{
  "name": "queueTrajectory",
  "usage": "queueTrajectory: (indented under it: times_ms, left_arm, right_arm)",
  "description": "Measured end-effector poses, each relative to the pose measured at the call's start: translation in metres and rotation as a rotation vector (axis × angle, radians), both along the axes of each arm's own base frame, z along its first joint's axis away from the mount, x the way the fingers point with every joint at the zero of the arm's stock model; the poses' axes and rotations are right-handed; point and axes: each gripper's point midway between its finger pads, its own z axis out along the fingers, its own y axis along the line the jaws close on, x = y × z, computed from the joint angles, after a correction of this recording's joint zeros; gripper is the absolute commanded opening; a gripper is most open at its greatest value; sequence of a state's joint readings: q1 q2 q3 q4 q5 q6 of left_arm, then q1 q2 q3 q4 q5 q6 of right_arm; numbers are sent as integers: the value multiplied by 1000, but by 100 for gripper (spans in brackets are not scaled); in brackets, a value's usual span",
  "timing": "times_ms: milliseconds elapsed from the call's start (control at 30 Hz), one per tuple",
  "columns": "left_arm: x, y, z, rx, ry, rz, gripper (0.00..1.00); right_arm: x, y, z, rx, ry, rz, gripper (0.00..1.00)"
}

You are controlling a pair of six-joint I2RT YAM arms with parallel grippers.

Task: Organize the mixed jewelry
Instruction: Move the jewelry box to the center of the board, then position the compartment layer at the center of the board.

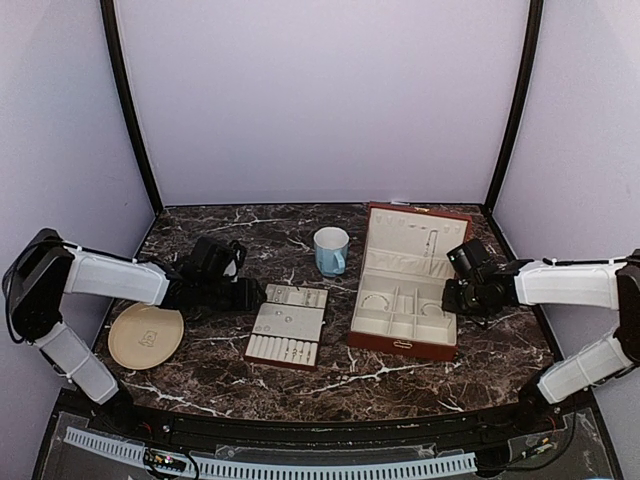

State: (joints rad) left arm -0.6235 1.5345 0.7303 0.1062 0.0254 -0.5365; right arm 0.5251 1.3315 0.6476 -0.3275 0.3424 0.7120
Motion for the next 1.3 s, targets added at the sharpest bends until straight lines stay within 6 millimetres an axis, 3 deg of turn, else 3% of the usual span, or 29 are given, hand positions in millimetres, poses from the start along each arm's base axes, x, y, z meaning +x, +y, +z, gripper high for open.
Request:
queueTrajectory:
  times_ms: [67, 367, 500, 733, 933, 1167, 1300]
  left_arm:
    - [5, -1, -10, 15, 20, 5, 58]
    - [48, -21, -17, 55, -4, 11, 43]
    - [53, -19, -25, 102, -3, 13, 38]
    - [51, -10, -30, 156, 6, 21, 27]
    - [55, -14, -37, 165, 13, 5, 23]
    - [60, -19, -42, 179, 12, -18, 3]
    - [61, -22, -40, 188, 4, -50, 0]
  right_arm:
    - [8, -1, 0, 1, -7, -3, 0]
    - [32, 6, 11, 44, -68, 5, 42]
    - [38, 12, 26, 93, -125, 8, 51]
    - [42, 17, 39, 131, -165, 9, 56]
    - [42, 17, 41, 138, -169, 9, 58]
    - [41, 17, 60, 161, -214, 10, 59]
    - [39, 16, 61, 160, -214, 10, 59]
